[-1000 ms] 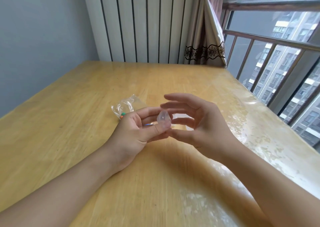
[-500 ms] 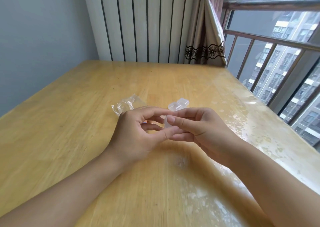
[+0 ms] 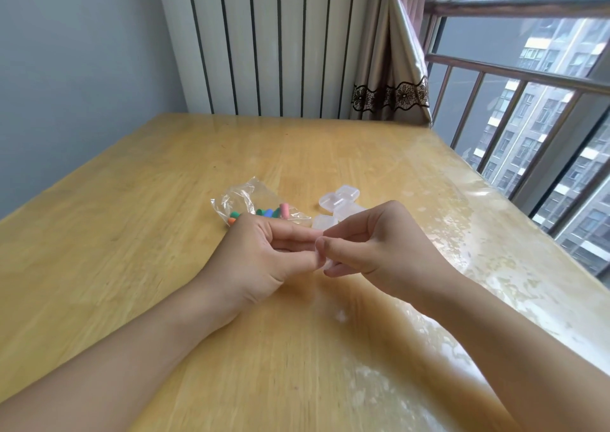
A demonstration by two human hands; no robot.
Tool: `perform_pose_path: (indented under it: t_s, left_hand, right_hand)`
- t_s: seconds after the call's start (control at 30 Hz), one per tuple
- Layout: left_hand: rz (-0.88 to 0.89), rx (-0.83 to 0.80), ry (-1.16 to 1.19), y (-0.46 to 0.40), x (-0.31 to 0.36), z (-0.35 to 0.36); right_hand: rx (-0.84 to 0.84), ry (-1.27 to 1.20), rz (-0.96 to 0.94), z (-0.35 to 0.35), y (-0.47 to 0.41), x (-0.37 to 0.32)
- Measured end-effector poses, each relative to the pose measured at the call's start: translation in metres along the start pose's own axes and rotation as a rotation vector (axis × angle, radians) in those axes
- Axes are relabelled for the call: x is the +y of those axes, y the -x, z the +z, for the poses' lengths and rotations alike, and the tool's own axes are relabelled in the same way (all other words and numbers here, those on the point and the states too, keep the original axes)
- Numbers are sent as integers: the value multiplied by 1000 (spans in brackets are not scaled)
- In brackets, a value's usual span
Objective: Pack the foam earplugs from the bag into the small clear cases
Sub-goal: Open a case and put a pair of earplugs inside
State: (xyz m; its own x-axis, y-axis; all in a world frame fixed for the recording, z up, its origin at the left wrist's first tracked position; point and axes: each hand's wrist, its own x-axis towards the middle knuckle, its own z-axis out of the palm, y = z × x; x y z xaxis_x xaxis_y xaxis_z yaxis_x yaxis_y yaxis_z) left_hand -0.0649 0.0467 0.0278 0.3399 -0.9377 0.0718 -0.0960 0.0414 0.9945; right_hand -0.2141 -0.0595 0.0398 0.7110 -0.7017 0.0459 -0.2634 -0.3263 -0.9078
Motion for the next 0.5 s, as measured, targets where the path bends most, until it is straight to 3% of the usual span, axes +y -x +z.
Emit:
perform_pose_path:
  t_s: [0.1, 0.23, 0.37, 0.5]
  left_hand:
    - [8, 25, -85, 2, 1, 4]
    - [-54, 117, -23, 0, 1, -1]
    - [-102, 77, 8, 2, 4, 4]
    - [-108, -27, -196, 3, -3, 9]
  right_hand:
    - [-41, 21, -5, -2, -1, 1]
    - [-51, -146, 22, -10, -5, 1]
    - [-126, -315, 124, -32, -7, -1]
    - [-167, -113, 166, -42, -8, 4]
